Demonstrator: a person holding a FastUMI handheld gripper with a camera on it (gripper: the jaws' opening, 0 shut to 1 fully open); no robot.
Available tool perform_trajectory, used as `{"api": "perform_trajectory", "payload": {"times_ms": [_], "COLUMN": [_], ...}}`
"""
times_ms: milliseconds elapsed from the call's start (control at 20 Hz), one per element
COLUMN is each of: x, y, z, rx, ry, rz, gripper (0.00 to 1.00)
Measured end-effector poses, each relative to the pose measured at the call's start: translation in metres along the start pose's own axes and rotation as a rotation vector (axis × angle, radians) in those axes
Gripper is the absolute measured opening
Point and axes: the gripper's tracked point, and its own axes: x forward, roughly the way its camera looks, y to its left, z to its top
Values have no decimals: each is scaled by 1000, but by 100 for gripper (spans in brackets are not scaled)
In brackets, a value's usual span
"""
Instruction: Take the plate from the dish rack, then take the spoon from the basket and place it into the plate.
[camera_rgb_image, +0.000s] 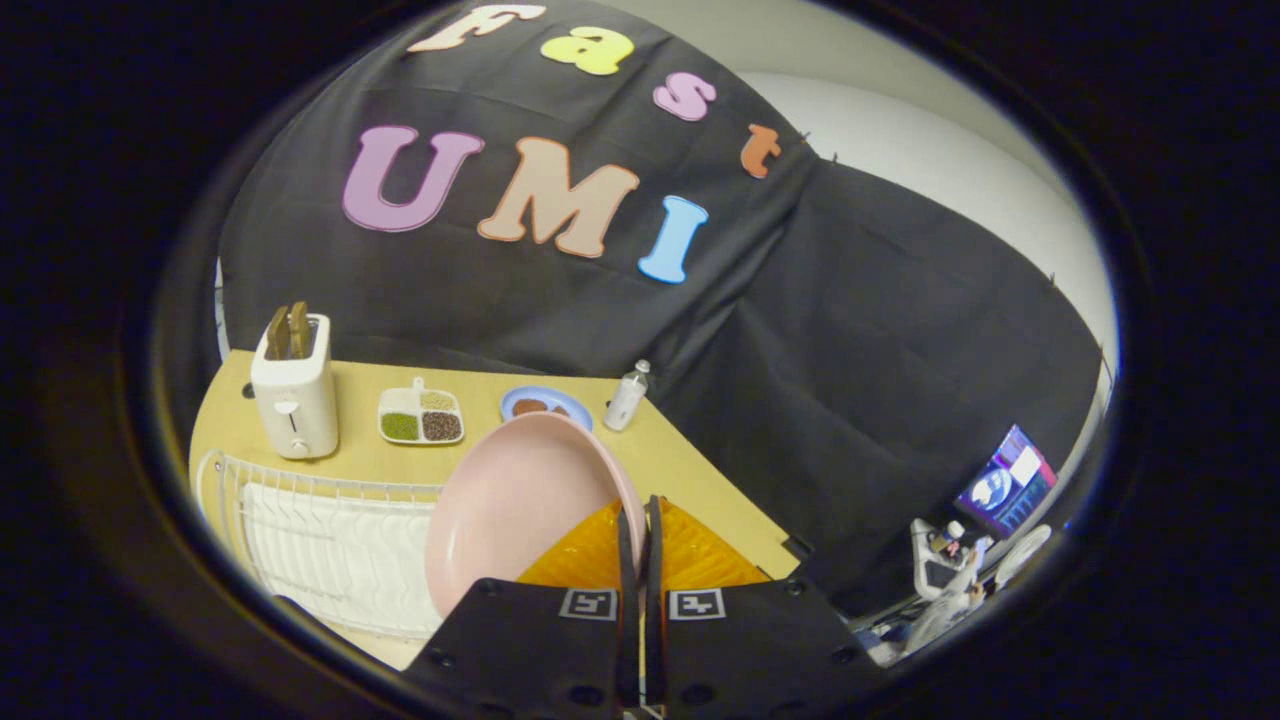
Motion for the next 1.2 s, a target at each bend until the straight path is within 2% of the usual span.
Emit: {"api": "perform_trajectory", "payload": {"times_ms": [200, 600, 950, 1200], "x": [5, 34, 67, 97], "y": [-33, -97, -114, -114], "z": [-22, -97, -171, -222], "rx": [159, 377, 600, 687], "ry": [45, 177, 287, 340], "rz": [-13, -100, -78, -57], "gripper": [5, 5, 5, 5]}}
